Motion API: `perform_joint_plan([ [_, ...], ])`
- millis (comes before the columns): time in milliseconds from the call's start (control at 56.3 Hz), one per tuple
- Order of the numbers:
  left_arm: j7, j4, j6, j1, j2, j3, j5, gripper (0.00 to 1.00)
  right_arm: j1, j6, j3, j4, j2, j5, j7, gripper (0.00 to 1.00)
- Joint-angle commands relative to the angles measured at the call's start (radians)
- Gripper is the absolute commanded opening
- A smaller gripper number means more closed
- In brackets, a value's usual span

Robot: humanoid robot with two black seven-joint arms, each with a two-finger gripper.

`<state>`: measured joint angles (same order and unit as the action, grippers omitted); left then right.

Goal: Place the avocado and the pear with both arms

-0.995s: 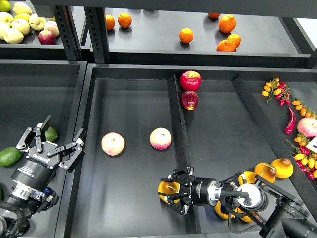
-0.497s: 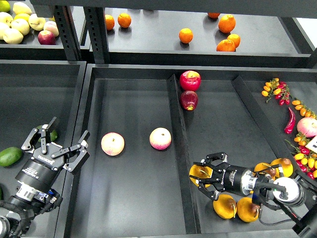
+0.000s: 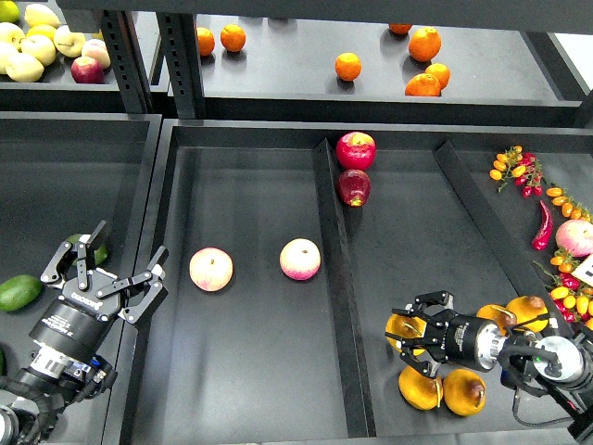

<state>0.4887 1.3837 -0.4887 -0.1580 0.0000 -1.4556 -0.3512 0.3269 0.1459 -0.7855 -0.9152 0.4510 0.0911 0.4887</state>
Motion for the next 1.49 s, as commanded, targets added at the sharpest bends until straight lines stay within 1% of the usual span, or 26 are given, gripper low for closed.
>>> perform_joint_plan([
  [0, 0.000, 0.000, 0.000, 0.000, 0.000, 0.000, 0.000, 0.99, 0.004, 0.017, -0.001, 0.032, -0.008, -0.002, 0.000, 0.12],
  [355, 0.000, 0.000, 0.000, 0.000, 0.000, 0.000, 0.000, 0.99, 0.008, 0.029, -0.021, 0.108, -0.063, -0.027, 0.000, 0.16],
  [586, 0.000, 0.000, 0.000, 0.000, 0.000, 0.000, 0.000, 0.99, 0.008, 0.037, -0.021, 0.134, -0.072, -0.028, 0.000, 0.20],
  [675, 0.000, 0.000, 0.000, 0.000, 0.000, 0.000, 0.000, 0.99, 0.008, 0.037, -0.023, 0.141, -0.074, -0.028, 0.000, 0.23],
  [781, 0.000, 0.000, 0.000, 0.000, 0.000, 0.000, 0.000, 0.99, 0.009, 0.035, -0.021, 0.141, -0.074, -0.028, 0.000, 0.33],
  [870, 0.000, 0.000, 0.000, 0.000, 0.000, 0.000, 0.000, 0.99, 0.009, 0.035, -0.023, 0.141, -0.072, -0.028, 0.000, 0.38],
  [959, 0.000, 0.000, 0.000, 0.000, 0.000, 0.000, 0.000, 0.99, 0.009, 0.035, -0.034, 0.141, -0.071, -0.028, 0.000, 0.47],
  [1048, 0.000, 0.000, 0.000, 0.000, 0.000, 0.000, 0.000, 0.99, 0.008, 0.035, -0.051, 0.141, -0.071, -0.028, 0.000, 0.51],
  [1101, 0.000, 0.000, 0.000, 0.000, 0.000, 0.000, 0.000, 0.99, 0.008, 0.035, -0.057, 0.141, -0.071, -0.028, 0.000, 0.56],
  [1243, 0.000, 0.000, 0.000, 0.000, 0.000, 0.000, 0.000, 0.99, 0.006, 0.034, -0.057, 0.137, -0.071, -0.028, 0.000, 0.59],
  [1314, 0.000, 0.000, 0.000, 0.000, 0.000, 0.000, 0.000, 0.99, 0.007, 0.032, -0.063, 0.133, -0.072, -0.022, 0.000, 0.65],
  [1350, 0.000, 0.000, 0.000, -0.002, 0.000, 0.000, 0.000, 0.99, 0.008, 0.029, -0.077, 0.127, -0.074, -0.017, 0.000, 0.67],
  [1421, 0.000, 0.000, 0.000, -0.002, 0.000, 0.000, 0.000, 0.99, 0.006, 0.024, -0.129, 0.110, -0.081, -0.010, 0.000, 0.68],
  [1474, 0.000, 0.000, 0.000, -0.002, 0.000, 0.000, 0.000, 0.99, 0.007, 0.020, -0.184, 0.096, -0.112, 0.001, 0.000, 0.68],
])
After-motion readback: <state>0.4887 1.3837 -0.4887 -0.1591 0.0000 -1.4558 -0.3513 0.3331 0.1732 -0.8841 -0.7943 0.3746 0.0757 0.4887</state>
